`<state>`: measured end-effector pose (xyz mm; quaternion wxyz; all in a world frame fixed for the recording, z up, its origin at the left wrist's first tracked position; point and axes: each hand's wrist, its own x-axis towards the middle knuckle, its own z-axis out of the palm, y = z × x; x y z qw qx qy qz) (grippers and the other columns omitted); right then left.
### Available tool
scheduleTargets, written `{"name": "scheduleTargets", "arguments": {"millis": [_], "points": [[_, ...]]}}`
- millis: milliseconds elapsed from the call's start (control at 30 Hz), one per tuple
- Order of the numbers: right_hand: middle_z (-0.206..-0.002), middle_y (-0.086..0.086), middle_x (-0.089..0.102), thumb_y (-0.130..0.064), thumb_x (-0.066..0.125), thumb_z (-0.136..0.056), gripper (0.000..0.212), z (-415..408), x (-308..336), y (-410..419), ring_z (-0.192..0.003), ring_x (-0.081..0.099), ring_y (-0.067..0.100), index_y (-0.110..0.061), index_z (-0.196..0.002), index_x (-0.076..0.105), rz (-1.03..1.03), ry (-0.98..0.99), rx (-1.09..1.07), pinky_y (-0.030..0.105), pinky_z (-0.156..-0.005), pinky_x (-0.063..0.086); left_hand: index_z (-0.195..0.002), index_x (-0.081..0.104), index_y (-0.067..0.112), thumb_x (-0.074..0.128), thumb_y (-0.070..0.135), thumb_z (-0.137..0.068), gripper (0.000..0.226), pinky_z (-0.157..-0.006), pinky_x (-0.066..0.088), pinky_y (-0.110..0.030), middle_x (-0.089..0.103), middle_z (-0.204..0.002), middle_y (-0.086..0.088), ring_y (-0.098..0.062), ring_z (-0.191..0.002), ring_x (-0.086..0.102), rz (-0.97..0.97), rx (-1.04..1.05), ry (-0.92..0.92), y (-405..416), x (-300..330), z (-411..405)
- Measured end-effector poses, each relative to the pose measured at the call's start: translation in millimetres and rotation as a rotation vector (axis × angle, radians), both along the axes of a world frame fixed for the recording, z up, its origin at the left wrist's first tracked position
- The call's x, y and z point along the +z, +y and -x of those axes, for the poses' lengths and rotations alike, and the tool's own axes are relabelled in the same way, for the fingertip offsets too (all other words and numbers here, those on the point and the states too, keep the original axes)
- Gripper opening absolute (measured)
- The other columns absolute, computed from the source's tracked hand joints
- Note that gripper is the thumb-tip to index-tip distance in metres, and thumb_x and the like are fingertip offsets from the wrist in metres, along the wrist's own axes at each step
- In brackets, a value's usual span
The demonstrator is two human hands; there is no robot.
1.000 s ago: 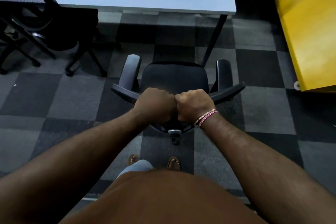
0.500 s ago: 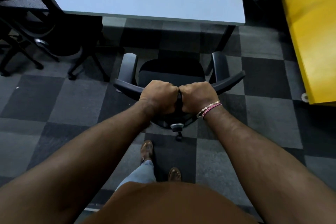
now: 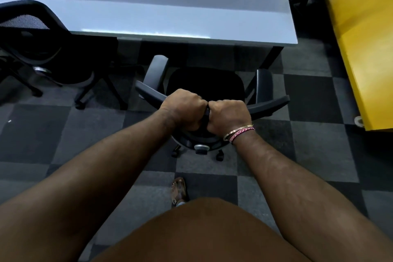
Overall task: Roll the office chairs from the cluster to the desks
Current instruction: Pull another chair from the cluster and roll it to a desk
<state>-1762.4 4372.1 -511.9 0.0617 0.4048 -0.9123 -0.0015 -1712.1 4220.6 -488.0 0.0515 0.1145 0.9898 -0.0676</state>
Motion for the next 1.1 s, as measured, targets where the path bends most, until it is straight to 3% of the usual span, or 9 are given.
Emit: {"name": "scheduleTargets", "arguments": {"millis": [400, 500, 700, 933, 1100], "points": [[-0.054, -0.002, 0.059, -0.037, 0.07, -0.066, 0.021, 73.5, 1.7, -26.4, -0.047, 0.058, 0.026, -0.022, -0.061, 0.057, -0.008, 0.013, 0.026, 0.026, -0.048, 0.03, -0.083, 0.059, 0.027, 0.052, 0.042, -0.091, 0.018, -0.059, 0.045, -0.034, 0.07, -0.086, 0.004, -0.021, -0.072, 0.067, -0.037, 0.0, 0.024, -28.3, -7.6, 70.0], [-0.055, -0.002, 0.06, -0.038, 0.07, -0.064, 0.022, 107.1, 4.0, -34.9, -0.047, 0.058, 0.026, -0.021, -0.061, 0.057, -0.02, 0.033, 0.039, 0.025, -0.049, 0.027, -0.086, 0.064, 0.026, 0.054, 0.041, -0.088, 0.019, -0.059, 0.043, -0.033, 0.071, -0.086, 0.003, -0.023, -0.075, 0.069, -0.03, 0.011, 0.024, -35.8, -5.4, 100.6], [-0.055, 0.001, 0.061, -0.035, 0.069, -0.058, 0.018, 183.5, 6.1, -52.9, -0.049, 0.061, 0.028, -0.02, -0.061, 0.06, -0.008, 0.013, 0.066, 0.025, -0.05, 0.028, -0.078, 0.05, 0.028, 0.057, 0.042, -0.084, 0.017, -0.058, 0.042, -0.032, 0.07, -0.085, 0.003, -0.025, -0.073, 0.068, -0.026, 0.072, 0.027, -49.0, -4.6, 172.2], [-0.054, 0.001, 0.059, -0.033, 0.07, -0.056, 0.019, 272.0, 6.6, -62.5, -0.047, 0.059, 0.028, -0.019, -0.06, 0.058, -0.016, 0.01, 0.126, 0.025, -0.05, 0.024, -0.079, 0.048, 0.028, 0.058, 0.041, -0.083, 0.016, -0.06, 0.038, -0.033, 0.071, -0.089, 0.002, -0.028, -0.078, 0.069, -0.059, 0.139, 0.028, -55.2, -6.2, 252.7], [-0.055, 0.002, 0.061, -0.034, 0.07, -0.058, 0.018, 324.1, 8.6, -70.1, -0.047, 0.06, 0.03, -0.019, -0.063, 0.06, -0.041, 0.009, 0.137, 0.025, -0.049, 0.03, -0.081, 0.051, 0.026, 0.059, 0.035, -0.084, 0.013, -0.06, 0.037, -0.034, 0.07, -0.087, 0.0, -0.03, -0.075, 0.067, -0.068, 0.141, 0.013, -60.6, -6.6, 302.0]]}}
